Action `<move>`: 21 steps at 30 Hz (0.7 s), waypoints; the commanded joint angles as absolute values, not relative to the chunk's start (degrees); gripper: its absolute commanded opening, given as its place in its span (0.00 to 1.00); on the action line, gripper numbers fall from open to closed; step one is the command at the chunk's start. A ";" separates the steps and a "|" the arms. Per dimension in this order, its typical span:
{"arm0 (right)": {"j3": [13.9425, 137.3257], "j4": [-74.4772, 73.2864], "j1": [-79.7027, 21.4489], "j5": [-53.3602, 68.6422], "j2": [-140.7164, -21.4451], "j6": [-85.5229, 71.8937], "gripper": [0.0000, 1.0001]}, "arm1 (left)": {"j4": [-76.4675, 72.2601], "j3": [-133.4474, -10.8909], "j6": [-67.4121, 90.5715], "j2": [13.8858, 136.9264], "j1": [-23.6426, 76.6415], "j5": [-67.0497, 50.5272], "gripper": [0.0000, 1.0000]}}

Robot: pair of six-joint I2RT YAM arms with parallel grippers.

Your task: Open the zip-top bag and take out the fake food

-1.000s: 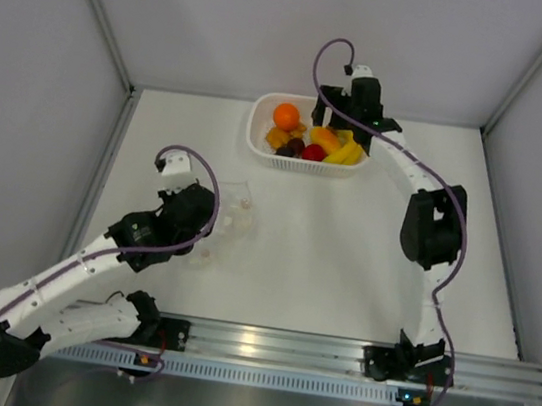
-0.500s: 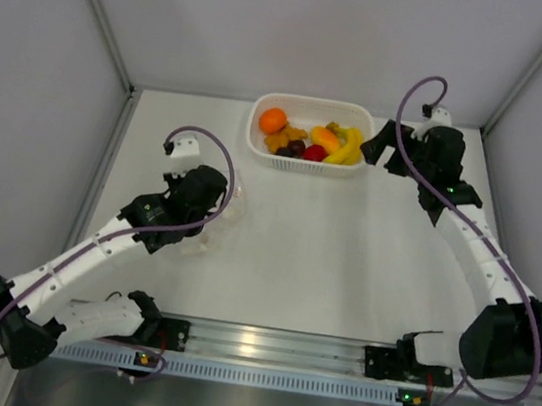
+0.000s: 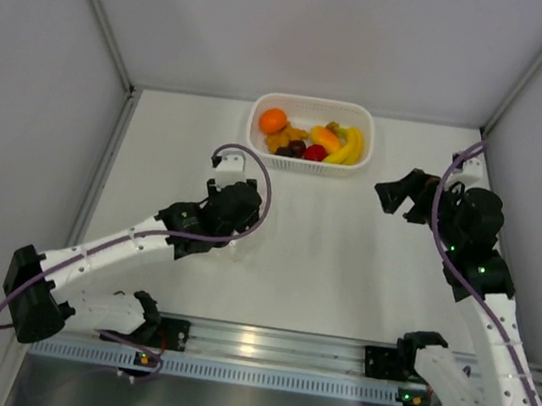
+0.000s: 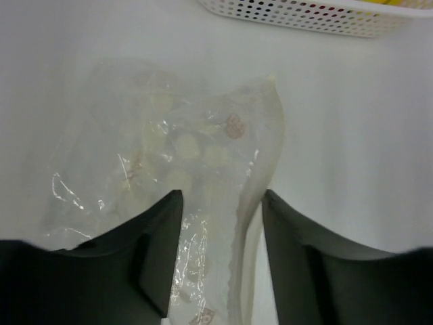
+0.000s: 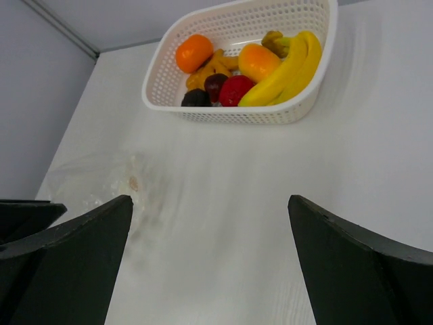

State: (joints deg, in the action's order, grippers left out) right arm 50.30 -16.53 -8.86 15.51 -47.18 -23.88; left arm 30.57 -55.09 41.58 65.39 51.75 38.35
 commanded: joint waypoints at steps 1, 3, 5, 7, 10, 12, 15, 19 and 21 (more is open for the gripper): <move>52.11 -24.86 -8.61 10.39 -44.40 -20.22 0.99 | 25.66 -58.44 41.13 66.71 52.12 35.51 0.61; 52.73 -27.41 -8.70 8.71 -43.16 -18.11 1.00 | 25.66 -58.71 40.61 66.10 52.12 35.42 0.74; 53.78 -30.93 -8.61 6.25 -41.58 -16.80 0.99 | 25.75 -58.62 40.34 64.44 52.12 36.21 0.89; 54.92 -33.21 -8.70 4.32 -40.09 -16.44 0.99 | 25.84 -58.28 39.12 63.03 52.12 37.26 0.95; 55.72 -36.03 -8.61 1.86 -37.80 -15.47 1.00 | 26.01 -57.66 36.39 60.48 51.94 40.16 0.98; 55.72 -37.09 -8.79 0.36 -36.57 -14.77 0.99 | 26.01 -57.31 34.28 58.98 50.63 40.34 0.98; 55.99 -38.49 -10.71 -4.91 -34.89 -13.54 0.99 | 26.28 -56.60 31.13 57.31 47.29 40.08 0.98; 56.43 -40.34 -19.47 -19.62 -33.84 -10.29 0.99 | 33.46 -56.60 29.80 54.85 40.80 42.01 0.98; 56.34 -41.65 -23.80 -26.07 -33.05 -10.19 1.00 | 35.76 -56.16 28.48 52.57 38.50 42.89 0.98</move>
State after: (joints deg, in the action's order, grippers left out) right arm 54.17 -38.15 -18.79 -12.49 -33.98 -12.80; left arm 31.29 -56.12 31.90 55.94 40.99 40.05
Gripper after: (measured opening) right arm 0.993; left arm 0.982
